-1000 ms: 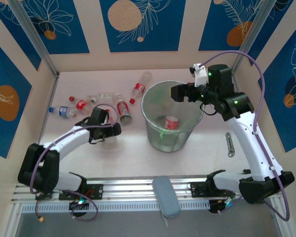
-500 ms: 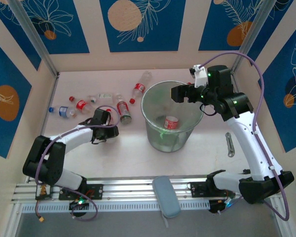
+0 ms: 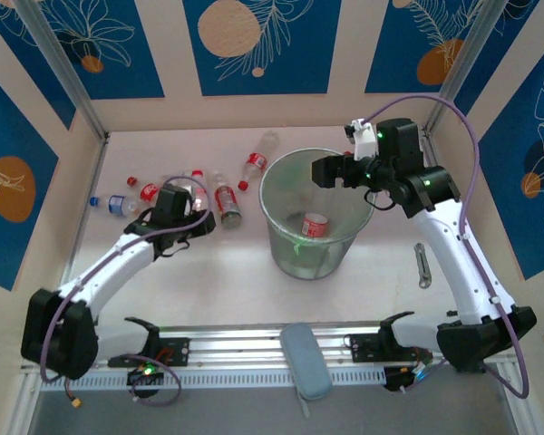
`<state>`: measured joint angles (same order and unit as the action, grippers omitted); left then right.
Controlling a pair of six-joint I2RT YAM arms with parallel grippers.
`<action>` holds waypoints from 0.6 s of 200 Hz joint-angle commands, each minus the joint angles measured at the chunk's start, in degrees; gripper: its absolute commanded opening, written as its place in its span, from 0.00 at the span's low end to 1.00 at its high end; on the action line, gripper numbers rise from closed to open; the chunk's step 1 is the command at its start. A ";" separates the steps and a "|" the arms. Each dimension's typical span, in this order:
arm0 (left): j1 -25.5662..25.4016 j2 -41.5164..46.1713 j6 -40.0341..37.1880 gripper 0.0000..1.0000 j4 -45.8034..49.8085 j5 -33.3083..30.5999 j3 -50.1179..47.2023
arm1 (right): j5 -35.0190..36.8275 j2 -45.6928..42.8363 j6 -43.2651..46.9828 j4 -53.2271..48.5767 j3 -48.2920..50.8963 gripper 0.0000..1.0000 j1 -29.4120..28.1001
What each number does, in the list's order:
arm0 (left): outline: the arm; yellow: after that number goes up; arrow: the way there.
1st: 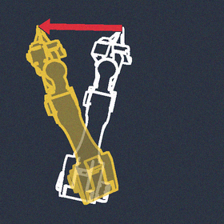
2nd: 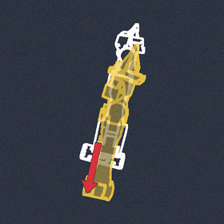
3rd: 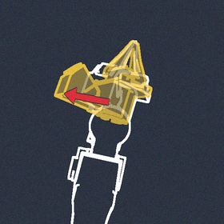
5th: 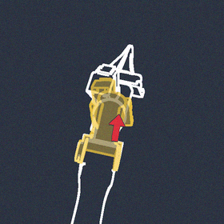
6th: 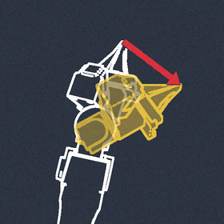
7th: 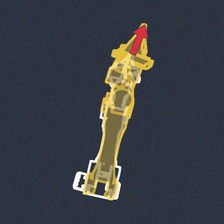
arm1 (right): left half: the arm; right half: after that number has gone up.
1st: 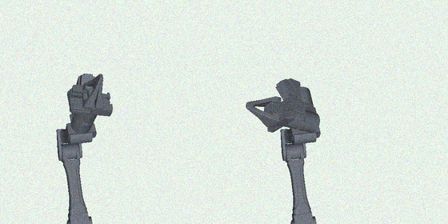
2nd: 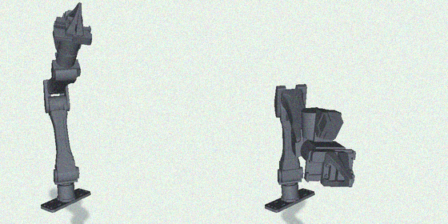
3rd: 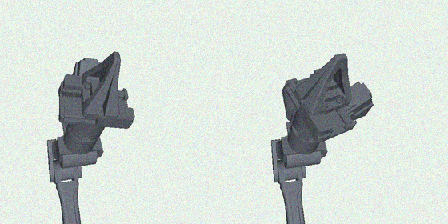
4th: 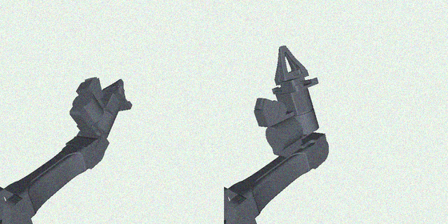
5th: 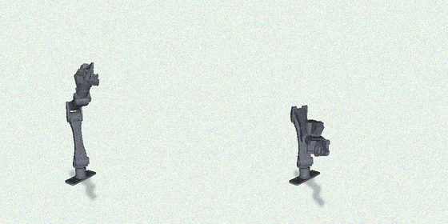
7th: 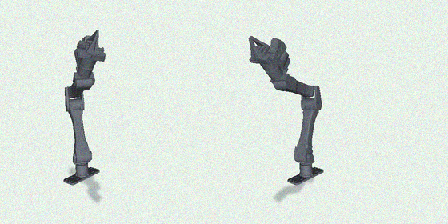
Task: Put the plastic bottles in the bin
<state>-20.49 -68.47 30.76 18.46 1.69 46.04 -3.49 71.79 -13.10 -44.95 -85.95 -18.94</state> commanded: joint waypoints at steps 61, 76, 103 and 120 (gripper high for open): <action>-8.75 10.31 -9.64 0.41 -12.27 14.16 8.33 | -11.49 6.90 -4.25 5.55 -10.42 0.97 -7.15; -11.21 10.49 -10.74 0.41 -14.13 15.21 9.29 | -12.46 9.29 -5.08 6.70 -12.70 0.97 -9.23; -14.31 10.55 -11.72 0.41 -17.02 16.08 9.71 | -13.56 13.92 -7.54 8.29 -16.09 0.97 -11.64; -15.94 10.63 -12.59 0.41 -18.38 16.32 9.46 | -13.83 16.26 -8.72 9.79 -17.52 0.97 -12.47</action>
<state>-34.57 -58.63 20.97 4.73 15.62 54.26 -14.85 85.23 -18.83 -37.58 -100.77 -30.44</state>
